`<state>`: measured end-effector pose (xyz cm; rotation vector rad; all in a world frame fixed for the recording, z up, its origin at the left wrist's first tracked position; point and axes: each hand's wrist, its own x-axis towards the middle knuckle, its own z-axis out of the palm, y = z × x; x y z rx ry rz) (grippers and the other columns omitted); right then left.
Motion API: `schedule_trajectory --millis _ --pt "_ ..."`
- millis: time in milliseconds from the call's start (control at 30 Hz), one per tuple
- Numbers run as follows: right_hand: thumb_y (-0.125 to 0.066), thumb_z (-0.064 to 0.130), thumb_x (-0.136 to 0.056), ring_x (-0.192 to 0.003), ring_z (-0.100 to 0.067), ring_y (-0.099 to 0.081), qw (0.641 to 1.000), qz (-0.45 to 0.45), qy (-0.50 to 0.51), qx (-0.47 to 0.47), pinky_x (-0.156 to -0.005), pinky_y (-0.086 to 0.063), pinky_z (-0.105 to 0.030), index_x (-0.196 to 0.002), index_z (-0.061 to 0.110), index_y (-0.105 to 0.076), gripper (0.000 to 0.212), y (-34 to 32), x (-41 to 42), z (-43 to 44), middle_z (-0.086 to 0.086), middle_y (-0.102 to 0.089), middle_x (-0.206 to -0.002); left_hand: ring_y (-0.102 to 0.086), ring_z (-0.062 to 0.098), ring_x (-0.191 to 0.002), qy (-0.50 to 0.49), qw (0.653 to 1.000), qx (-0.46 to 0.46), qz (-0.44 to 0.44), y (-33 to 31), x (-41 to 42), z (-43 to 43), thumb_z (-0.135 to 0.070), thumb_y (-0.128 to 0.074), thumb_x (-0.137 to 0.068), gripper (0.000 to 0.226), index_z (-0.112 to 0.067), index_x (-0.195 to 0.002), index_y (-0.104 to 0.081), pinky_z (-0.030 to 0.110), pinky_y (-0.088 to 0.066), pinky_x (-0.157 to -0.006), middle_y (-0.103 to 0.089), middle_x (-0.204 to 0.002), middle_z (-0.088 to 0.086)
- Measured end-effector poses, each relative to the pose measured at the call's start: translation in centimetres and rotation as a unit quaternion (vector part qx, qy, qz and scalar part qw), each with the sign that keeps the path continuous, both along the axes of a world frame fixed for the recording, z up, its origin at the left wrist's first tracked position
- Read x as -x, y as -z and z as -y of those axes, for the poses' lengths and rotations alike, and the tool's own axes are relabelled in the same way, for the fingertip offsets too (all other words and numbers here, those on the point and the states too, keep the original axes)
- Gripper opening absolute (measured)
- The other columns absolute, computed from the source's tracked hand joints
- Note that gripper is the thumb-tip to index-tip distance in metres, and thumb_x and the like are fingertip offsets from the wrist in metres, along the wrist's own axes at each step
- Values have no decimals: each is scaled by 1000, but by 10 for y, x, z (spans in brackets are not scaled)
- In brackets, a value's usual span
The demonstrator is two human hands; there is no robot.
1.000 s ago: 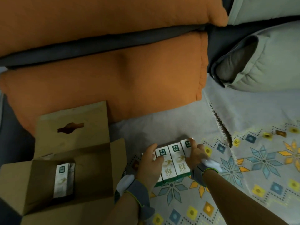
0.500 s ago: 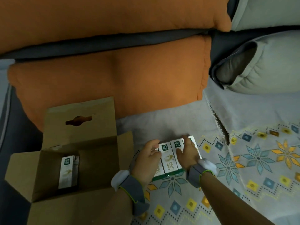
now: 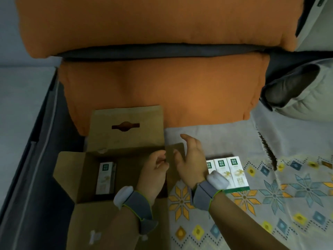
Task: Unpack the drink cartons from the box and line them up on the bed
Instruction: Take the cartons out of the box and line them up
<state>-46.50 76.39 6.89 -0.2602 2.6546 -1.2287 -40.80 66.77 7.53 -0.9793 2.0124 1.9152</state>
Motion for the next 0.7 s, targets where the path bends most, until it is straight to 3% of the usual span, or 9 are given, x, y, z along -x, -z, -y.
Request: schedule_trajectory --millis 133,233,333,433,600,700 --pt "-60 15 -83 -115 -29 -48 1000 -11 -21 0 -91 -34 -24 -126 9 -49 44 1 -18 46 -16 -53 -124 -50 10 -102 -32 999 37 -6 2 -14 43 -9 -44 -93 30 -26 -116 -54 26 -38 -93 -53 -107 -9" --pt "-60 16 -84 -116 -29 -49 999 18 -36 11 -95 -36 -27 -127 10 -48 45 11 -30 71 -16 -51 -127 -46 12 -108 -35 996 84 25 8 -24 73 -11 -45 -93 36 -22 -127 -48 28 -37 -96 -50 -118 -4" --pt "-58 19 -86 -120 -28 -48 994 72 -78 7 -98 -38 -30 -129 14 -46 45 29 -44 108 -11 -46 -133 -46 25 -122 -72 992 88 58 17 -41 114 -13 -46 -94 40 -16 -134 -43 41 -39 -106 -46 -135 8" --pt "-56 22 -88 -120 -27 -46 988 116 -100 -28 -94 -37 -27 -131 17 -42 46 50 -55 140 -10 -44 -136 -49 32 -121 -90 990 78 80 27 -58 142 -12 -42 -96 37 -17 -132 -45 49 -42 -104 -47 -137 11" --pt "-55 24 -90 -118 -34 -49 972 186 -121 -76 -96 -45 -38 -136 17 -34 52 89 -74 194 -14 -42 -138 -53 25 -104 -136 987 16 81 44 -74 174 -3 -38 -96 35 -10 -129 -46 36 -45 -85 -52 -130 14" --pt "-52 27 -91 -117 -38 -49 951 235 -151 -136 -91 -47 -38 -142 22 -25 58 114 -75 214 -17 -35 -142 -50 27 -114 -137 988 0 68 49 -80 183 -3 -36 -97 37 -7 -133 -42 33 -42 -90 -48 -136 15"
